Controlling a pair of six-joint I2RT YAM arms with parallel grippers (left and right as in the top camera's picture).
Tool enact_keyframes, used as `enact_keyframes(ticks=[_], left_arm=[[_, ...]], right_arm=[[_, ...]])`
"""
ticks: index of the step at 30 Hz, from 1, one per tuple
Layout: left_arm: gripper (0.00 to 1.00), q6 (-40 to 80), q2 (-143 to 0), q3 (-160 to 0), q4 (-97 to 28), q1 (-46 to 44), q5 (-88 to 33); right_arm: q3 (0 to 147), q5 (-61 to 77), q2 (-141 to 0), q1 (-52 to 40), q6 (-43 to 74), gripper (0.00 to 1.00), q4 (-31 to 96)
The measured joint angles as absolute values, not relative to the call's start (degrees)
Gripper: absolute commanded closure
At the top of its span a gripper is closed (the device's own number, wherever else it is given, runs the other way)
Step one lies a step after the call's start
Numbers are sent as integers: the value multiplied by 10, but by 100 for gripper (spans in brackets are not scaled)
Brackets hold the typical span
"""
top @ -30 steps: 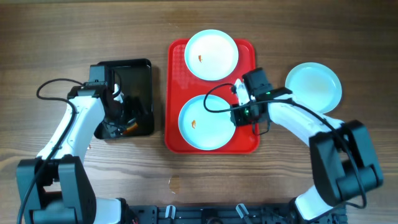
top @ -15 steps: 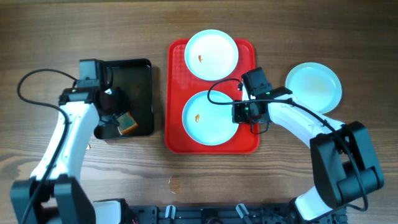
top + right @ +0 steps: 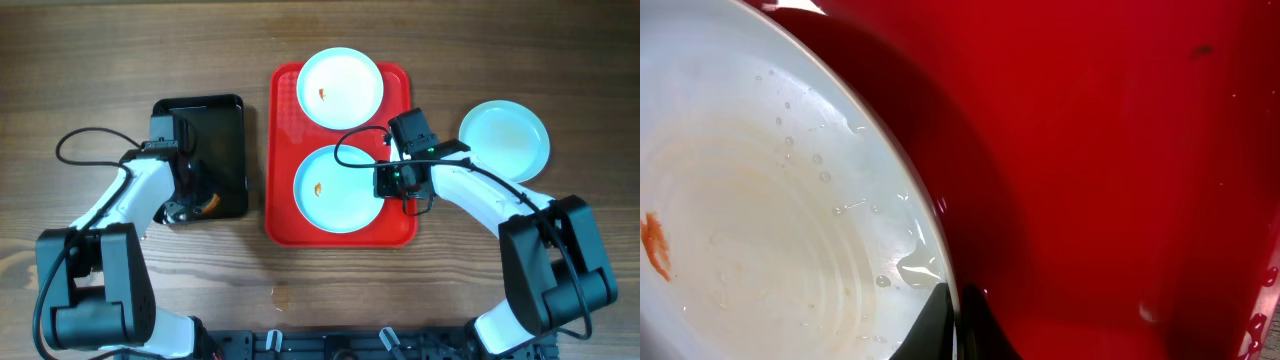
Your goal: Clean dirty plates on tray and stack at the side
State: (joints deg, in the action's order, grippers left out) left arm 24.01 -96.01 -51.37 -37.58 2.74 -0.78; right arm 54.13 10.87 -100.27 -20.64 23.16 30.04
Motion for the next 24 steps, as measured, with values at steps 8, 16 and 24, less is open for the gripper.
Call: enact_keyframes(ticks=[8, 16, 24], left_arm=[[96, 193, -909, -568, -423, 24, -53], [96, 180, -918, -526, -331, 19, -15], [96, 180, -954, -490, -314, 19, -12]], right_arm=[[541, 109, -1003, -206, 232, 96, 300], [541, 109, -1003, -206, 232, 96, 301], [541, 109, -1002, -206, 232, 96, 301]])
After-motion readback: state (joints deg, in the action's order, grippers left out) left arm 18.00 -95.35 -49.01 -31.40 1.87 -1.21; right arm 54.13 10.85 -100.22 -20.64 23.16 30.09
